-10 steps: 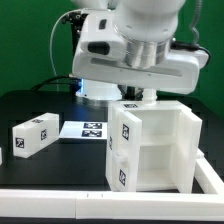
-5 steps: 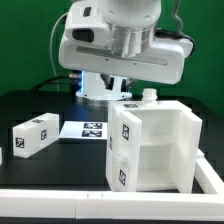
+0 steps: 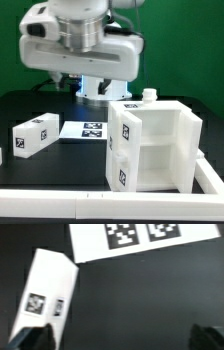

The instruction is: Assemble cabinet

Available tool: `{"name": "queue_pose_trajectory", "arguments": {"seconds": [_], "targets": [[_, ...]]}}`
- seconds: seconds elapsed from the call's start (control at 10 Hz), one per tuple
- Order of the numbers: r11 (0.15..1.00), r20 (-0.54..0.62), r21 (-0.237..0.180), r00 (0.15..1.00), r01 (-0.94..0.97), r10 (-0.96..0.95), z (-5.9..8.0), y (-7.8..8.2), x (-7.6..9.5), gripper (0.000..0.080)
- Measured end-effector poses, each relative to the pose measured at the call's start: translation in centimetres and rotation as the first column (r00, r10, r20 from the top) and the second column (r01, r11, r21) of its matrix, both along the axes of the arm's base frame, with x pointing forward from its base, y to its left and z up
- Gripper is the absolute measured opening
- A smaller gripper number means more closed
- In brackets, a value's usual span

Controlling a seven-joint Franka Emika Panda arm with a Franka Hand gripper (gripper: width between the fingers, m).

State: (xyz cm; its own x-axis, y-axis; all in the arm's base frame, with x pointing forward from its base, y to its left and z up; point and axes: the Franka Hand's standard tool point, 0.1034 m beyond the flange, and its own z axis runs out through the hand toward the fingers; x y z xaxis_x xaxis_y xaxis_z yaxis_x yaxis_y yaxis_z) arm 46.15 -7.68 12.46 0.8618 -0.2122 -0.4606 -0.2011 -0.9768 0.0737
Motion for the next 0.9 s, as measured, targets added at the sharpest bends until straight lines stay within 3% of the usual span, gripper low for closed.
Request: {"name": "queue_pose_trajectory", "arguments": {"seconds": [0.1,0.4,0.5,0.7,0.8,0.9], "targets": [[1.000,0.003,0.002,1.000,-0.010,0.010,0.0,0.4,0.2,0.0772],[1.000,0.002,0.002,1.000,-0.010,0.010,0.0,0.4,0.2,0.0794],[1.000,-0.001,0.028,1.000,-0.007,0.007,-0.2,0.0,0.1,0.0797],[0.989,-0.071,0.080,0.990,0.127,-0.121,-1.3,-4.8,-0.5,0.0796],[0.983,-0.117,0.092,0.982,0.158,-0.147,-2.1,-6.1,-0.4,0.0796],[0.984,-0.122,0.094,0.983,0.150,-0.139,-2.5,-6.4,0.0,0.0796]]}}
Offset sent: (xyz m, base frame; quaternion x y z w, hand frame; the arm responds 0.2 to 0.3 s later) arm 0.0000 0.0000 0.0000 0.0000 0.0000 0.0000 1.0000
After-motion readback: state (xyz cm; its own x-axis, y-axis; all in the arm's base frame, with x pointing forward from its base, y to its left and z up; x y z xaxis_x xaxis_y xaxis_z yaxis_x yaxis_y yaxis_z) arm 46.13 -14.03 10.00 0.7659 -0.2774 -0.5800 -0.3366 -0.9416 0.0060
